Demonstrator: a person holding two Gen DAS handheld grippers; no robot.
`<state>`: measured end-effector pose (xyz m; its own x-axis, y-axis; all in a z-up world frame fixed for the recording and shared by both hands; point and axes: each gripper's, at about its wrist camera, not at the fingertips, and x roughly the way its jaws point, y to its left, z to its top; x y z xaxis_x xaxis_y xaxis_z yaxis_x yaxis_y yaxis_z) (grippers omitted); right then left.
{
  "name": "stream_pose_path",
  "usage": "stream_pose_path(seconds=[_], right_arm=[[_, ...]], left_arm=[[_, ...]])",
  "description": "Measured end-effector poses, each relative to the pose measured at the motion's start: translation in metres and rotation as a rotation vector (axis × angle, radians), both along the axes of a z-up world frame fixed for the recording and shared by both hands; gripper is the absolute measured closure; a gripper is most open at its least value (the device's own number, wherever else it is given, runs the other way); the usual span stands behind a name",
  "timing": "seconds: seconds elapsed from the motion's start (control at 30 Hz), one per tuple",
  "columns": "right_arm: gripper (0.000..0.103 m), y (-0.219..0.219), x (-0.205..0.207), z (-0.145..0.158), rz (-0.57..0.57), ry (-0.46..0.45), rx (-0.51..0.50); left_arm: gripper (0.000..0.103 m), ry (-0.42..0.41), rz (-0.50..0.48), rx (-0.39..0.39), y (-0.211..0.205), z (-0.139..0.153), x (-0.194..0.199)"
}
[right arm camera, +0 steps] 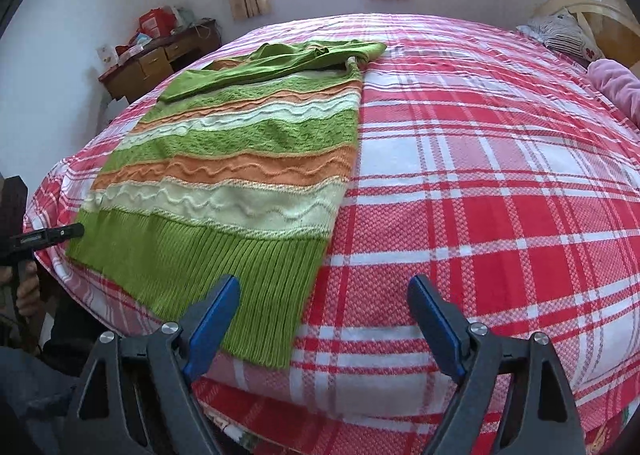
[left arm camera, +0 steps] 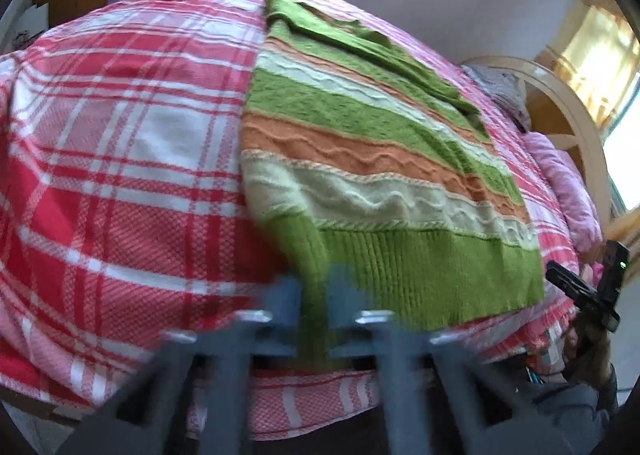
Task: Fold small clothes
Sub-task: 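Move both grippers to the sweater's ribbed hem and grasp it, then lift the hem with both grippers and fold it toward the collar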
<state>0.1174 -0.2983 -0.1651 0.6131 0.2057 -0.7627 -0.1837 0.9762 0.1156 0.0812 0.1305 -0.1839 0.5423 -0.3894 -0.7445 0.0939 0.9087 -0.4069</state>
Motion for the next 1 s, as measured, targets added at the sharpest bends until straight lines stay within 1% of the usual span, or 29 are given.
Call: stream_pose_path(seconds=[0.03,0.07,0.13,0.17,0.23,0.3,0.37,0.47,0.5,0.57,0.6,0.63,0.67,0.7,0.73,0.77,0.8,0.83,0.9,0.93,1.0], right_arm=[[0.030,0.000,-0.001,0.000,-0.002,-0.001,-0.001],[0.037,0.001,-0.001,-0.001,0.000,0.002,0.003],[0.048,0.002,-0.001,0.000,0.023,0.015,0.039],[0.059,0.003,-0.001,0.001,0.037,0.025,0.061],[0.059,0.007,-0.001,-0.002,0.070,0.064,0.100],[0.060,0.013,-0.001,-0.006,0.072,0.071,0.067],[0.060,0.014,-0.002,-0.008,0.064,0.069,0.067],[0.065,0.013,-0.003,-0.009,0.074,0.072,0.090],[0.066,0.011,-0.003,-0.010,0.073,0.073,0.101],[0.066,0.009,-0.003,-0.010,0.072,0.073,0.123],[0.066,0.007,-0.003,-0.009,0.071,0.078,0.147],[0.066,0.005,-0.003,-0.010,0.072,0.084,0.174],[0.066,0.003,-0.002,-0.011,0.072,0.090,0.215],[0.066,0.002,-0.002,-0.012,0.072,0.094,0.238],[0.069,0.002,-0.003,-0.013,0.079,0.096,0.247],[0.094,0.004,-0.004,-0.013,0.088,0.089,0.233],[0.094,0.007,-0.005,-0.012,0.104,0.087,0.204],[0.094,0.008,-0.005,-0.011,0.117,0.086,0.201],[0.094,0.004,-0.006,-0.005,0.128,0.071,0.233],[0.094,0.001,-0.006,0.000,0.128,0.058,0.257],[0.094,-0.007,-0.007,0.010,0.131,0.032,0.322]], left_arm=[[0.093,-0.010,0.000,-0.010,0.001,0.001,-0.001],[0.093,-0.016,-0.002,-0.010,0.002,0.003,0.000],[0.093,-0.026,-0.011,-0.021,0.004,0.007,-0.001],[0.093,-0.031,-0.010,-0.029,0.006,0.009,-0.001],[0.093,-0.055,-0.016,-0.055,0.008,0.016,-0.002],[0.093,-0.064,-0.019,-0.030,0.005,0.019,-0.002],[0.092,-0.068,-0.014,0.015,0.000,0.017,-0.001],[0.085,-0.038,0.005,0.082,-0.005,0.006,0.002],[0.081,-0.023,0.013,0.093,-0.006,0.001,0.003],[0.078,-0.024,0.013,0.088,-0.004,0.000,0.002],[0.070,-0.021,0.010,0.081,-0.003,0.000,0.003],[0.065,-0.015,0.007,0.060,-0.002,0.000,0.004],[0.057,-0.014,0.007,0.045,-0.001,0.000,0.003],[0.056,-0.014,0.007,0.031,-0.001,-0.001,0.003],[0.056,-0.014,0.005,0.034,-0.001,-0.001,0.003],[0.065,-0.016,-0.001,0.043,-0.001,-0.001,0.002],[0.094,-0.023,-0.004,0.058,0.000,0.000,0.001],[0.093,-0.018,-0.014,0.052,0.001,0.000,0.002],[0.093,-0.015,-0.010,-0.015,0.010,0.002,0.001],[0.093,-0.028,-0.012,-0.042,0.013,0.006,0.000],[0.094,-0.071,-0.019,-0.050,0.012,0.015,-0.004]])
